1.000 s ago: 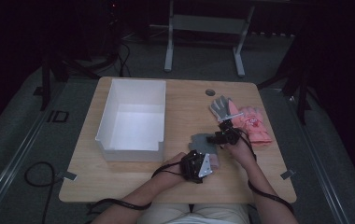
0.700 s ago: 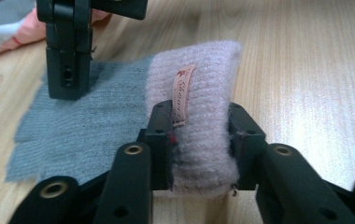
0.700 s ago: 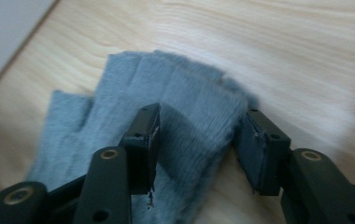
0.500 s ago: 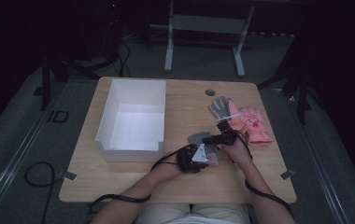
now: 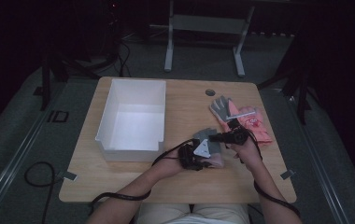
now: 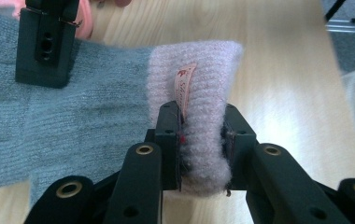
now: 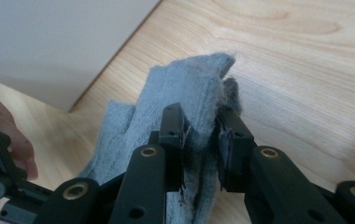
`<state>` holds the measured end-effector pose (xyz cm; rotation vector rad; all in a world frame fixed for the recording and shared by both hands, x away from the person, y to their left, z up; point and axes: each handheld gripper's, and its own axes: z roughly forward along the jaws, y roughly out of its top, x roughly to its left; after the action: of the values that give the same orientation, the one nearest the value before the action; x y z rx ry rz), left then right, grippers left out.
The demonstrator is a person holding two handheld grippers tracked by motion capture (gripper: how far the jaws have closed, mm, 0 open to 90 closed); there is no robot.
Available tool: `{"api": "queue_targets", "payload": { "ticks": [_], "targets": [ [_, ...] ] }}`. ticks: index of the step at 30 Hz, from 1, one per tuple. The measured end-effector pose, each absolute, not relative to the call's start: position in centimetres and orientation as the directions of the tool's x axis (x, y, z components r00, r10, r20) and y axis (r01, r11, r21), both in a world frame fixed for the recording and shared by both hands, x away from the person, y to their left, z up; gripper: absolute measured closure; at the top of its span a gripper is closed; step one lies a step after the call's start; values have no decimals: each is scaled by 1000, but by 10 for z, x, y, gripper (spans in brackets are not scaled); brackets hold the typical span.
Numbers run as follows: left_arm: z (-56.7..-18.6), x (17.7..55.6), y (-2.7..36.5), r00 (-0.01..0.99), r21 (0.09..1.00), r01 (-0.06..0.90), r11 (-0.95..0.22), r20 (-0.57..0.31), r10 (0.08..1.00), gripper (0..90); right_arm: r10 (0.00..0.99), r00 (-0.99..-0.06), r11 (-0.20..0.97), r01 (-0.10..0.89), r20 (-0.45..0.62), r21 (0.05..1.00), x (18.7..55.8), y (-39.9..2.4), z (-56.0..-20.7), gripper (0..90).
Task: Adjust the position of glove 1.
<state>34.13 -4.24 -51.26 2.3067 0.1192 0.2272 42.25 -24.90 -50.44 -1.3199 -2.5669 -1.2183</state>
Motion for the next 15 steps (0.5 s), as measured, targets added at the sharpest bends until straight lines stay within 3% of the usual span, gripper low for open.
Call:
{"api": "queue_targets", "payload": {
  "ticks": [15],
  "targets": [
    [-441,334,-32,973,697,-112,-708,220,63,725,652,-707,334,591,273,734,401,-253,-445,748]
  ]
}}
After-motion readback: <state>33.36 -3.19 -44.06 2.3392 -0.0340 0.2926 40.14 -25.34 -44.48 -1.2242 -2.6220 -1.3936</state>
